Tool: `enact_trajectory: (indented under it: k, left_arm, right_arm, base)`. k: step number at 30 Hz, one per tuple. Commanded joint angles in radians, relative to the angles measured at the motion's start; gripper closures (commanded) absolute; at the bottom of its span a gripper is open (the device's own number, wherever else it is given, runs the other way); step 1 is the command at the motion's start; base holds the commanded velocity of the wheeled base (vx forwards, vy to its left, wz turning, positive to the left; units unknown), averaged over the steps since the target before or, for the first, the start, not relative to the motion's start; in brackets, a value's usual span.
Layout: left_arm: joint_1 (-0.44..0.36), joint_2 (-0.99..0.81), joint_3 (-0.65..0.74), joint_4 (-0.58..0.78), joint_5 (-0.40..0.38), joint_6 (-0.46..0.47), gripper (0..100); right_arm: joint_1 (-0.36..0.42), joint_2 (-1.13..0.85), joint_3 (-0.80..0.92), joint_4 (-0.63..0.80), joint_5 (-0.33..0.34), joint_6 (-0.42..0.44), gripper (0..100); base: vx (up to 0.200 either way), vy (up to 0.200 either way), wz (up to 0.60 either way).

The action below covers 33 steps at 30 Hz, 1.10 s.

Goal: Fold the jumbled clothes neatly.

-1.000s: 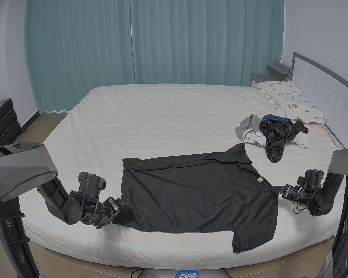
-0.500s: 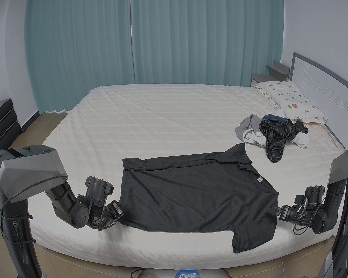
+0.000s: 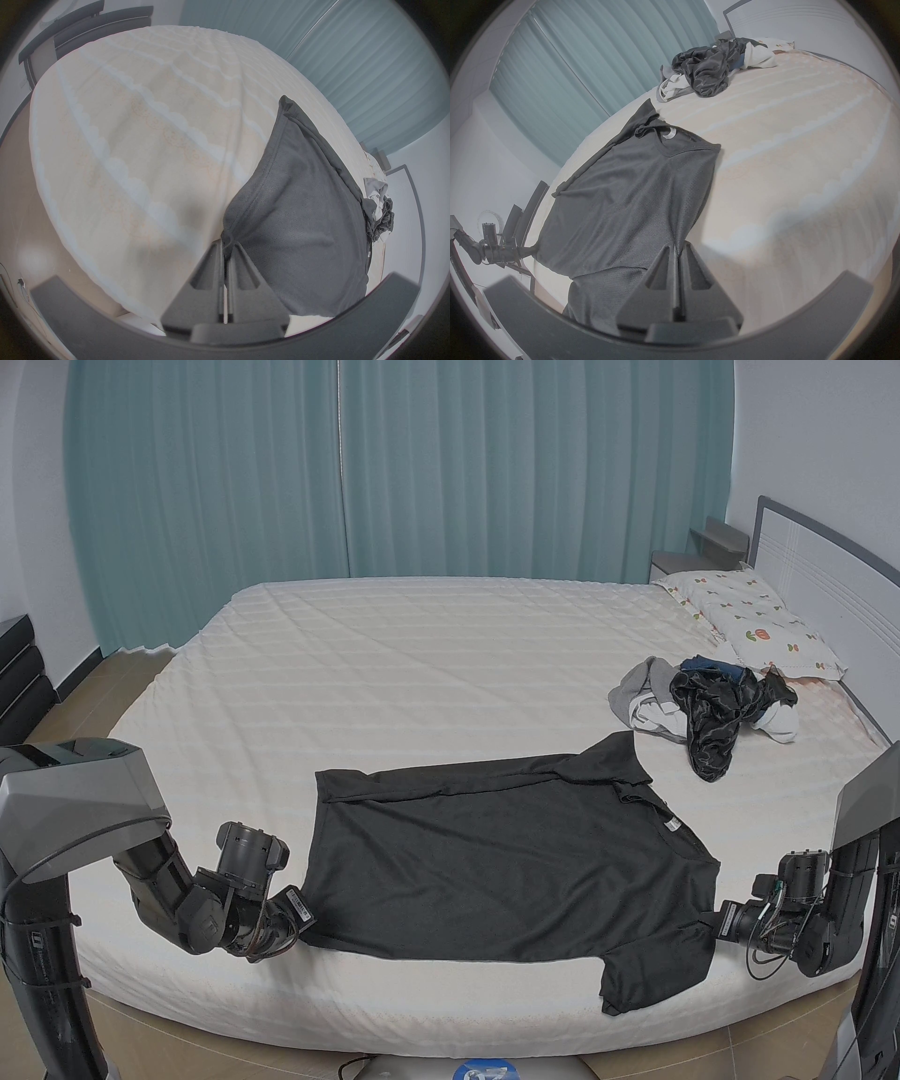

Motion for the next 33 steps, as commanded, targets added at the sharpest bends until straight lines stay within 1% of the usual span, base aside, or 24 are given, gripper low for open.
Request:
enact_trajectory:
  k: [1, 4, 9, 10, 12, 15, 18, 19, 20, 22, 23, 24, 27, 30, 33]
  left_arm:
    - [0.003, -0.06, 0.052, 0.001, 0.0, 0.044, 100]
    - [0.005, -0.101, 0.089, 0.006, 0.002, 0.076, 100]
    - [0.011, -0.144, 0.104, 0.038, 0.003, 0.094, 100]
    - [0.019, -0.175, 0.104, 0.085, 0.003, 0.11, 100]
    - [0.026, -0.206, 0.101, 0.127, 0.003, 0.13, 100]
    - [0.035, -0.245, 0.106, 0.15, 0.011, 0.15, 100]
    - [0.042, -0.267, 0.106, 0.168, 0.026, 0.163, 100]
    - [0.046, -0.276, 0.106, 0.194, 0.037, 0.183, 100]
    - [0.046, -0.287, 0.106, 0.231, 0.043, 0.202, 100]
    - [0.045, -0.29, 0.109, 0.273, 0.043, 0.209, 100]
    - [0.045, -0.29, 0.109, 0.273, 0.043, 0.209, 100]
    - [0.035, -0.287, 0.112, 0.299, 0.045, 0.217, 100]
    - [0.032, -0.279, 0.13, 0.319, 0.045, 0.251, 100]
    - [0.031, -0.276, 0.152, 0.323, 0.045, 0.277, 100]
    - [0.014, -0.267, 0.162, 0.332, 0.045, 0.283, 100]
  right_arm:
    - [-0.05, -0.107, 0.093, -0.005, 0.02, -0.008, 100]
    - [-0.063, -0.161, 0.14, -0.005, 0.047, -0.011, 100]
    - [-0.07, -0.196, 0.174, -0.003, 0.051, -0.028, 100]
    - [-0.083, -0.207, 0.195, -0.005, 0.052, -0.053, 100]
    - [-0.09, -0.233, 0.209, 0.009, 0.055, -0.083, 100]
    - [-0.106, -0.282, 0.209, 0.021, 0.078, -0.088, 100]
    - [-0.108, -0.314, 0.209, 0.044, 0.08, -0.096, 100]
    - [-0.105, -0.337, 0.209, 0.102, 0.08, -0.103, 100]
    - [-0.103, -0.371, 0.209, 0.182, 0.083, -0.137, 100]
    - [-0.11, -0.394, 0.209, 0.259, 0.098, -0.197, 100]
    - [-0.11, -0.394, 0.209, 0.259, 0.098, -0.197, 100]
    - [-0.113, -0.396, 0.209, 0.299, 0.101, -0.243, 100]
    - [-0.113, -0.385, 0.209, 0.331, 0.101, -0.275, 100]
    - [-0.106, -0.377, 0.209, 0.34, 0.1, -0.28, 100]
    - [-0.103, -0.393, 0.209, 0.342, 0.1, -0.284, 100]
  base:
    - [0.0, 0.0, 0.0]
    - [0.0, 0.0, 0.0]
    - [0.0, 0.0, 0.0]
    - [0.0, 0.0, 0.0]
    - [0.0, 0.0, 0.0]
    - [0.0, 0.0, 0.0]
    - [0.0, 0.0, 0.0]
    - [0.0, 0.0, 0.0]
    - [0.0, 0.0, 0.0]
    - [0.0, 0.0, 0.0]
    - [0.0, 0.0, 0.0]
    - [0.0, 0.0, 0.0]
    - [0.0, 0.0, 0.0]
    - [0.0, 0.0, 0.0]
    - [0.0, 0.0, 0.0]
